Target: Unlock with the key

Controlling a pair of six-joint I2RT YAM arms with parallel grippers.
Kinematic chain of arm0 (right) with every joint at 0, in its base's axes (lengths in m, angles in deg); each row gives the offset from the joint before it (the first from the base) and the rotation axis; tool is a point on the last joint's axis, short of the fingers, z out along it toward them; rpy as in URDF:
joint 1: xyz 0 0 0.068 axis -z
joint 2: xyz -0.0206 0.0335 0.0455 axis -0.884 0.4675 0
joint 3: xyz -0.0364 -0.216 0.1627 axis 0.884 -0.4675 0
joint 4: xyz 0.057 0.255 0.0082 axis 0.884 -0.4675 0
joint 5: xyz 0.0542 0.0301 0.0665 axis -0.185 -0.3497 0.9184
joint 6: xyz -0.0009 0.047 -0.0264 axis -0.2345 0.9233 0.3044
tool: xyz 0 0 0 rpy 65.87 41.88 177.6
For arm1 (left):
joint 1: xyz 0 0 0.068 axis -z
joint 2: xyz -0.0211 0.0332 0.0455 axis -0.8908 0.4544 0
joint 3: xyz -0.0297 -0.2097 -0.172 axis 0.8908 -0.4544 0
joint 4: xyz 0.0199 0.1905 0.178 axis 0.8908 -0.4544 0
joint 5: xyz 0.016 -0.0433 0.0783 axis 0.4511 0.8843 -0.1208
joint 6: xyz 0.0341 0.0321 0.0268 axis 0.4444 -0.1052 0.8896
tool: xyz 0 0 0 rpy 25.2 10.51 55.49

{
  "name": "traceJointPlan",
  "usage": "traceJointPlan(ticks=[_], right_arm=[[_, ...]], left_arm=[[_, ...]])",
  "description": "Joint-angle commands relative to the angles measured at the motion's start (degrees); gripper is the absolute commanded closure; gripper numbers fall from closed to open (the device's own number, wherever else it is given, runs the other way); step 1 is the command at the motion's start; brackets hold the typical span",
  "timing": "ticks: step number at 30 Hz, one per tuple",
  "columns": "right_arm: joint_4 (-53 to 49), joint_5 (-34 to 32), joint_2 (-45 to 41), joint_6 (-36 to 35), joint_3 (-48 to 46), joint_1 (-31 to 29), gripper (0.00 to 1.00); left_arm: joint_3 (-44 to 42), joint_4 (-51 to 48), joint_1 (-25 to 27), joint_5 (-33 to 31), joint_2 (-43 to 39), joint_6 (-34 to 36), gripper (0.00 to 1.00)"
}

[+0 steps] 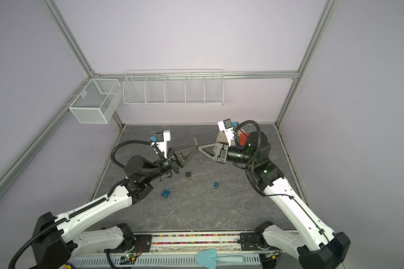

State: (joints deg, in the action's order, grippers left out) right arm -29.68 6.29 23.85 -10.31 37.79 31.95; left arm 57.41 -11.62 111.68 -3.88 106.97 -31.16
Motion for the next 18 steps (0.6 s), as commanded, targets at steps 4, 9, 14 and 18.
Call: traceJointPlan(ticks=[4,9,14,18], right_arm=[[3.3,-0.3,0.8,1.5,0.0,-0.5,0.72],[2.7,0.0,1.2,1.1,0.1,-0.6,0.75],[0.5,-0.6,0.9,-0.7,0.5,-0.6,0.79],[1.9,-0.1,0.9,-0.1,0.5,-0.6,0.83]], left_arm=[[0.3,2.0,0.3,1.1,0.8,-0.2,1.0],[0.7,1.7,0.4,1.3,1.1,-0.2,1.0],[1.2,2.1,0.5,1.9,1.2,-0.4,1.0],[1.2,2.4,0.5,1.6,1.1,-0.6,1.0]])
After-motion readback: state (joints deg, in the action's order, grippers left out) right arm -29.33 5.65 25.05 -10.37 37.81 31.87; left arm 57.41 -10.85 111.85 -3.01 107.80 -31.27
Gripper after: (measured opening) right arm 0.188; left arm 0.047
